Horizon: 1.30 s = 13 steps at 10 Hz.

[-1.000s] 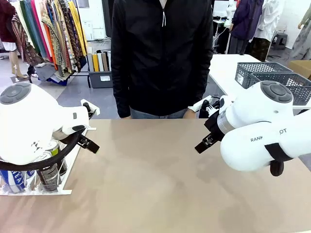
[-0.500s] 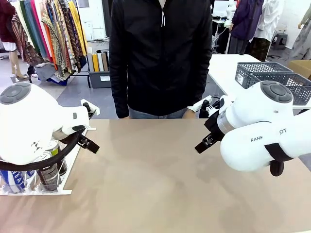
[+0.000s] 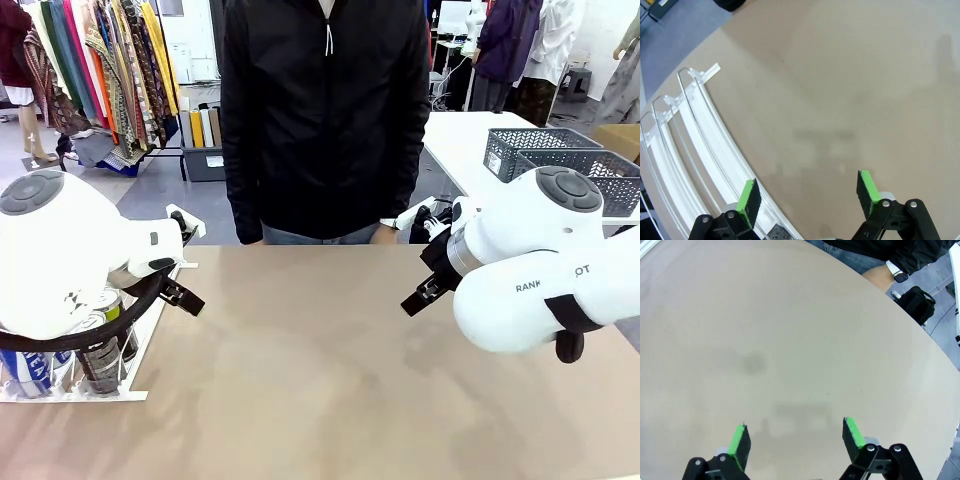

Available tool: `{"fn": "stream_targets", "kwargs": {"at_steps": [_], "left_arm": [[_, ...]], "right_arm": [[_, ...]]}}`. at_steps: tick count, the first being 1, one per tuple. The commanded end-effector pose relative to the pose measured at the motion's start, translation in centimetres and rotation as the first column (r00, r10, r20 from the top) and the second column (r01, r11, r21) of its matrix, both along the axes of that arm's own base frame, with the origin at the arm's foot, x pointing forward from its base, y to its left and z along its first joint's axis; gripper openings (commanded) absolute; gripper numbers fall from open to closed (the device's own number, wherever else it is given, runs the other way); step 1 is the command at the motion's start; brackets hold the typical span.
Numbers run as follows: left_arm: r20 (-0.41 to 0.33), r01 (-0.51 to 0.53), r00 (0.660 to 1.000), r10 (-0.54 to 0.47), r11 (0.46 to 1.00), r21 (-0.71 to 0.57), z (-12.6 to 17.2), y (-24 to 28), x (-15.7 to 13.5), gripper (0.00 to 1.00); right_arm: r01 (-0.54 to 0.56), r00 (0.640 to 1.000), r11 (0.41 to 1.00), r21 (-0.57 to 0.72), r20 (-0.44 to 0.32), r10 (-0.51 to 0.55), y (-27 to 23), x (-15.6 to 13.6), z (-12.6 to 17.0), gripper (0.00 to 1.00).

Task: Retrieve and store the cans from the dispenser.
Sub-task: Pick up one can from the Automatic Can Dispenser and place it in the middle of the table.

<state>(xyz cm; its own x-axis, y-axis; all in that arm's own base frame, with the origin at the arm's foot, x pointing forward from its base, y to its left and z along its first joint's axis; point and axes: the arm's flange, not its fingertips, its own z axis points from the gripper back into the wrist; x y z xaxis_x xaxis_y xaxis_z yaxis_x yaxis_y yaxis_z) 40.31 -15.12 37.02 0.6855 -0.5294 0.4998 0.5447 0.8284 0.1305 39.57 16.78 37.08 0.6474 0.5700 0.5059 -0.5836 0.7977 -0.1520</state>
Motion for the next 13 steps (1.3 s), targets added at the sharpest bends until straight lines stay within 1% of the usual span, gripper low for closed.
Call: {"fn": "stream_targets", "kwargs": {"at_steps": [1,4,5,6,7,8,9,10,11,12,13], "left_arm": [[0.001,0.0,1.0,0.0,1.0,0.0,0.0,0.0,0.0,1.0],[0.0,0.0,1.0,0.0,1.0,0.0,0.0,0.0,0.0,1.0],[-0.112,0.042,0.992,-0.052,0.995,-0.087,1.2,0.2,-0.7,1.0],[-0.295,-0.037,0.956,-0.013,0.986,-0.162,3.6,0.1,-1.5,1.0],[-0.389,0.001,0.913,-0.124,0.953,-0.303,6.7,1.1,-2.8,1.0],[-0.436,0.045,0.855,-0.283,0.876,-0.48,9.3,2.9,-3.5,1.0],[-0.438,0.052,0.8,-0.41,0.775,-0.63,11.6,5.2,-3.8,1.0],[-0.396,0.029,0.774,-0.493,0.653,-0.756,13.7,8.0,-4.4,1.0],[-0.315,-0.02,0.813,-0.489,0.517,-0.856,15.8,12.6,-5.7,1.0],[-0.241,-0.059,0.879,-0.411,0.408,-0.911,16.5,17.6,-6.4,1.0],[-0.205,-0.104,0.932,-0.299,0.322,-0.941,16.2,22.9,-6.9,1.0]], "right_arm": [[0.0,1.0,1.0,0.0,0.0,0.0,0.0,0.0,0.0,1.0],[0.0,1.0,1.0,0.0,0.0,0.0,0.0,0.0,0.0,1.0],[-0.027,0.989,0.996,0.087,-0.141,0.039,-0.5,-0.4,1.3,1.0],[0.045,0.967,0.959,0.279,-0.254,0.029,-1.6,-0.8,3.9,1.0],[0.179,0.93,0.897,0.403,-0.367,-0.02,-3.7,-1.8,7.0,1.0],[0.192,0.916,0.824,0.532,-0.4,0.045,-6.6,-3.1,9.8,1.0],[0.195,0.917,0.716,0.67,-0.384,0.11,-9.8,-4.6,12.4,1.0],[0.17,0.916,0.617,0.768,-0.353,0.188,-13.0,-6.4,14.3,1.0],[0.172,0.932,0.51,0.843,-0.306,0.192,-17.3,-8.8,15.7,1.0],[0.192,0.955,0.407,0.893,-0.266,0.133,-21.8,-10.4,16.2,1.0],[0.232,0.962,0.307,0.923,-0.264,0.066,-25.8,-11.3,15.6,1.0]]}}
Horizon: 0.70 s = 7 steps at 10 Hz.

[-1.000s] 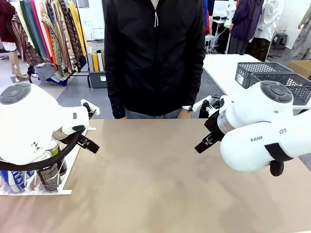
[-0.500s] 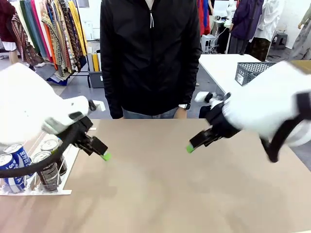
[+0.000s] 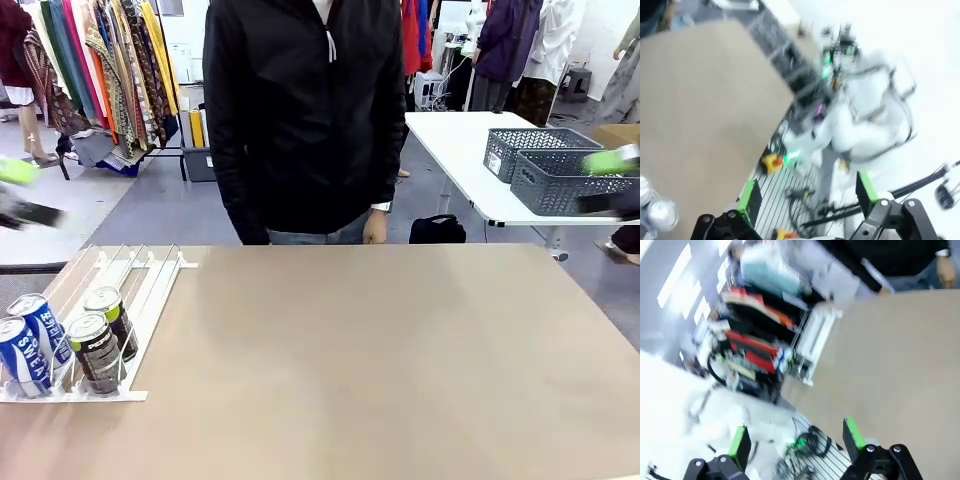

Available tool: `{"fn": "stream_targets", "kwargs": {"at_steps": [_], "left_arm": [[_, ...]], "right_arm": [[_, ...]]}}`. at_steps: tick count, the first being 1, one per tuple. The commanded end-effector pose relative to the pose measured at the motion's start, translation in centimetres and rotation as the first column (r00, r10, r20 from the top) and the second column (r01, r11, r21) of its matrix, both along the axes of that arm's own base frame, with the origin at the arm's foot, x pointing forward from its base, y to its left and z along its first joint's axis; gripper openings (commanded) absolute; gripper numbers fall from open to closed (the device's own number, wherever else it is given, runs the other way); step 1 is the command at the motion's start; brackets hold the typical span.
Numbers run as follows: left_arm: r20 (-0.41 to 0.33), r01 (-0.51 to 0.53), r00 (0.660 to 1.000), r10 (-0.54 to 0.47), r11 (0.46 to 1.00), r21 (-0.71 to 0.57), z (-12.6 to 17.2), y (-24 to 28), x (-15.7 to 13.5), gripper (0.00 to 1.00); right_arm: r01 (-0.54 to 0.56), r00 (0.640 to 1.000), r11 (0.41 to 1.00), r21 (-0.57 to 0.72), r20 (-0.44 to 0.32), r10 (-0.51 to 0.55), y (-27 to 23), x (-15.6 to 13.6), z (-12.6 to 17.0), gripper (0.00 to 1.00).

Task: Retrieve and store the cans from the dispenser.
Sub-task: Pick up one can from the Automatic Can Dispenser and place it in the middle of the table.

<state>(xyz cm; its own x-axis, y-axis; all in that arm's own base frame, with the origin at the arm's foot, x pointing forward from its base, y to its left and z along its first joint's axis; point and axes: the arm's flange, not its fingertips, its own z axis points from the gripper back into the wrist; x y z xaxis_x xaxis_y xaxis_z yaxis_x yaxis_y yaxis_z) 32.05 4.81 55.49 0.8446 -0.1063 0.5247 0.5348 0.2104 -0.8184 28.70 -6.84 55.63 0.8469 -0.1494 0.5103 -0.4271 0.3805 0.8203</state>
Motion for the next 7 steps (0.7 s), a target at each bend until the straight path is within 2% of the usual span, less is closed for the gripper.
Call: {"fn": "stream_targets", "kwargs": {"at_steps": [1,3,4,5,6,7], "left_arm": [[-0.078,-0.268,0.963,0.259,0.951,-0.156,-3.3,7.8,0.3,1.0],[-0.162,-0.461,0.887,0.433,0.852,-0.248,-6.4,13.7,-2.0,1.0],[-0.188,-0.535,0.845,0.501,0.809,-0.244,-7.0,14.6,-2.5,1.0],[-0.215,-0.652,0.754,0.621,0.747,-0.131,-7.4,14.3,-2.3,1.0],[-0.202,-0.504,0.861,0.467,0.837,-0.215,-7.0,17.0,-3.7,1.0],[-0.202,-0.504,0.861,0.467,0.837,-0.215,-7.0,17.0,-3.7,1.0]], "right_arm": [[0.163,0.987,0.976,0.145,-0.034,-0.16,-5.7,-1.2,-4.0,1.0],[0.274,0.961,0.936,0.221,-0.091,-0.26,-9.8,-2.1,-6.0,1.0],[0.309,0.951,0.926,0.219,-0.106,-0.292,-10.0,-1.9,-6.6,1.0],[0.333,0.941,0.925,0.184,-0.129,-0.313,-9.8,-1.2,-7.1,1.0],[0.312,0.948,0.927,0.21,-0.128,-0.291,-12.6,-2.6,-5.6,1.0],[0.312,0.948,0.927,0.21,-0.128,-0.291,-12.6,-2.6,-5.6,1.0]]}}
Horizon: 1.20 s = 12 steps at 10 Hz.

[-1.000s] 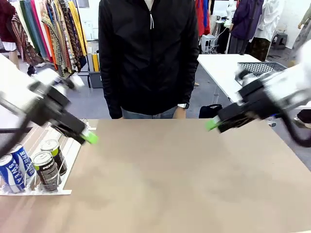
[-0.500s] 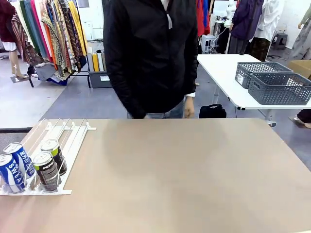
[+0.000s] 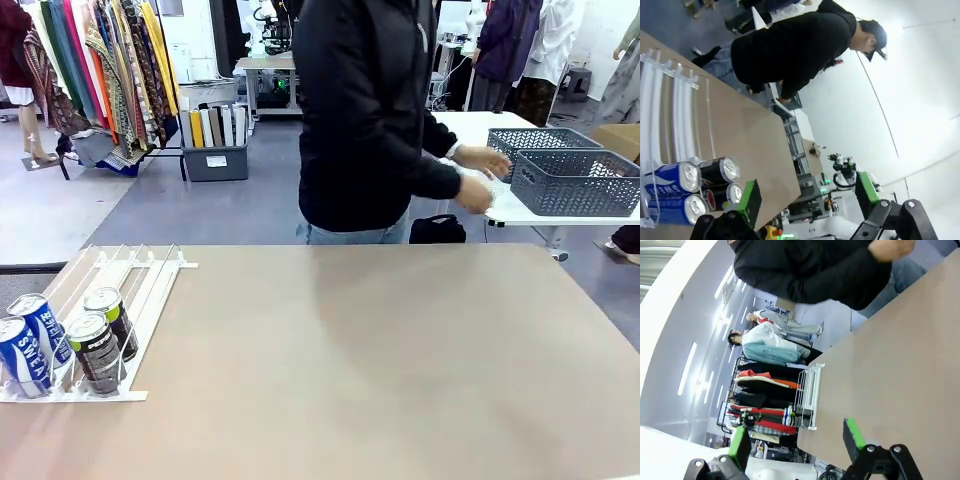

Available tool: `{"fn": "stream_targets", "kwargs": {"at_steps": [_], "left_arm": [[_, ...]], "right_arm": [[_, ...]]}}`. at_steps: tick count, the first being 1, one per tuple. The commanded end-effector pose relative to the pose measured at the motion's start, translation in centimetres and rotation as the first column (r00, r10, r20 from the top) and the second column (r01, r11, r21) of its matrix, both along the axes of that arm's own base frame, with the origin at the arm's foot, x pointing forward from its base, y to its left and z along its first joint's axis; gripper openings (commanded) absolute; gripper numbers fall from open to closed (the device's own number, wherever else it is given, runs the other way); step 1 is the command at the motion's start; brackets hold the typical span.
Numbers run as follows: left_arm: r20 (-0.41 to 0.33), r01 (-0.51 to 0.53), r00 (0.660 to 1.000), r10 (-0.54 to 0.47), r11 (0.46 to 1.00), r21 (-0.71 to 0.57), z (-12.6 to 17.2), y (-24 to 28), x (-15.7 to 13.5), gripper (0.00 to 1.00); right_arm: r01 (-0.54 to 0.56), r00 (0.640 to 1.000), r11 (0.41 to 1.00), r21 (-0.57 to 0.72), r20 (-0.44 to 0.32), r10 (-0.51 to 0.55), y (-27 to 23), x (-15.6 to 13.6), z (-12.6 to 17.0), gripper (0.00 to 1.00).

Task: Retrieve and store the cans from the dispenser.
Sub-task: Pick up one can from the Automatic Can Dispenser and place it in the middle of the table.

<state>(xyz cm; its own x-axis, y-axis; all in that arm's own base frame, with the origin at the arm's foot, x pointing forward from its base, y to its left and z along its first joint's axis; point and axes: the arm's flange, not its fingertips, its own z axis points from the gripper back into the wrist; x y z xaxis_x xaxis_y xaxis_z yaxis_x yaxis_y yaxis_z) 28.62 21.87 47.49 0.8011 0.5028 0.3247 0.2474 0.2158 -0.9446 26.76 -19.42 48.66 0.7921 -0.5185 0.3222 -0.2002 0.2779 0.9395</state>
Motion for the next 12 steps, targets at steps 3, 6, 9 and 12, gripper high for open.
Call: {"fn": "stream_targets", "kwargs": {"at_steps": [3,6,9,12], "left_arm": [[0.041,0.062,0.997,-0.062,0.998,-0.007,1.0,-0.1,-0.2,1.0],[0.023,0.061,0.998,-0.061,0.998,-0.015,1.1,-0.4,-0.3,1.0],[-0.163,0.317,0.948,-0.273,0.835,0.45,5.7,-7.3,0.5,1.0],[-0.413,0.453,0.888,-0.201,0.536,0.713,5.6,-14.9,5.0,1.0]], "right_arm": [[-0.013,0.999,1.0,-0.006,0.038,0.013,0.0,-0.7,1.4,1.0],[-0.013,0.999,1.0,-0.006,0.038,0.013,0.0,-0.7,1.4,1.0],[-0.013,0.999,1.0,-0.006,0.038,0.013,0.0,-0.7,1.4,1.0],[-0.013,0.999,1.0,-0.006,0.038,0.013,0.0,-0.7,1.4,1.0]]}}
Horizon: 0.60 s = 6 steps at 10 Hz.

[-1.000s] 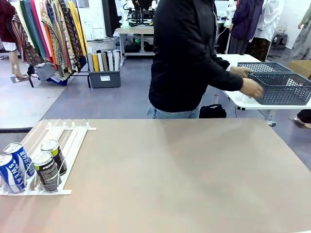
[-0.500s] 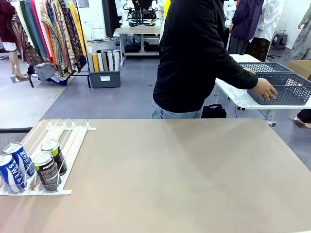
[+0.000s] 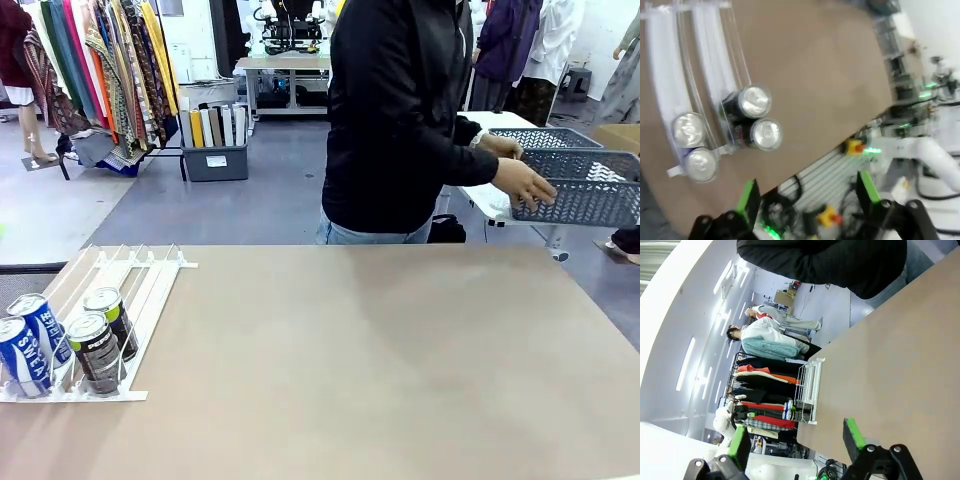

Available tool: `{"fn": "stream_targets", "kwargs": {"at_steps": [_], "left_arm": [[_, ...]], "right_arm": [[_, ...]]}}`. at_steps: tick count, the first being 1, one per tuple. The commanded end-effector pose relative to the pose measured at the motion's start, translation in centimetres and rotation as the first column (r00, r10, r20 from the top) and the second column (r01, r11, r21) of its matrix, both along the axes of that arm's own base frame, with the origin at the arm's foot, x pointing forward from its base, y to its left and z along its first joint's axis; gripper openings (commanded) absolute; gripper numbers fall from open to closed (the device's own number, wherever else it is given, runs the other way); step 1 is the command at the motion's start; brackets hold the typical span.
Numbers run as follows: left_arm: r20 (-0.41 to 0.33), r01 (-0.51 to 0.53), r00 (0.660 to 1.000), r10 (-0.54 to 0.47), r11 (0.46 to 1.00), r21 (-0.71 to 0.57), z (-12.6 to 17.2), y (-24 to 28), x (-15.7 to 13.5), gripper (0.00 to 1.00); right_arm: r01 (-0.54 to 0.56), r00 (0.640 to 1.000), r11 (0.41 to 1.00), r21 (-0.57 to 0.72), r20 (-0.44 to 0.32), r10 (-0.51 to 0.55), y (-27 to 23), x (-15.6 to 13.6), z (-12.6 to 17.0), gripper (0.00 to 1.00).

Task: Retrieve and store the cans from the dispenser.
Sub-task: Pick up one can from the Automatic Can Dispenser and place it in the middle of the table.

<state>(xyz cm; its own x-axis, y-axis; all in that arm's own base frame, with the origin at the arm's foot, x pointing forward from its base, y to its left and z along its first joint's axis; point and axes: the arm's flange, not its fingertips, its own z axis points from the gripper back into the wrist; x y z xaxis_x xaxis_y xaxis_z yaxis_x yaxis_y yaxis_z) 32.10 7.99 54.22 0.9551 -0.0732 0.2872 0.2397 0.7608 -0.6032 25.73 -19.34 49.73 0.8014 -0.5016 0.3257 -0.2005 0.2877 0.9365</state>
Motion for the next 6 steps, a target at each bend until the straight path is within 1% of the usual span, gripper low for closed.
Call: {"fn": "stream_targets", "kwargs": {"at_steps": [1,2,3,4,5,6], "left_arm": [[-0.09,0.093,0.993,-0.074,0.967,0.237,-2.3,-3.3,2.0,1.0],[-0.123,0.105,0.99,-0.069,0.944,0.314,-3.9,-4.9,2.1,1.0],[-0.166,0.143,0.982,-0.089,0.925,0.351,-5.3,-6.0,2.1,1.0],[-0.189,0.166,0.977,-0.103,0.919,0.358,-6.8,-6.9,2.1,1.0],[-0.198,0.183,0.973,-0.118,0.918,0.353,-8.1,-7.8,2.1,1.0],[-0.183,0.164,0.978,-0.103,0.92,0.357,-9.0,-8.4,2.0,1.0]], "right_arm": [[0.002,0.999,1.0,0.008,0.042,-0.003,-0.1,0.3,0.3,1.0],[0.002,0.999,1.0,0.008,0.042,-0.003,-0.1,0.3,0.3,1.0],[0.002,0.999,1.0,0.008,0.042,-0.003,-0.1,0.3,0.3,1.0],[0.002,0.999,1.0,0.008,0.042,-0.003,-0.1,0.3,0.3,1.0],[0.002,0.999,1.0,0.008,0.042,-0.003,-0.1,0.3,0.3,1.0],[0.002,0.999,1.0,0.008,0.042,-0.003,-0.1,0.3,0.3,1.0]]}}
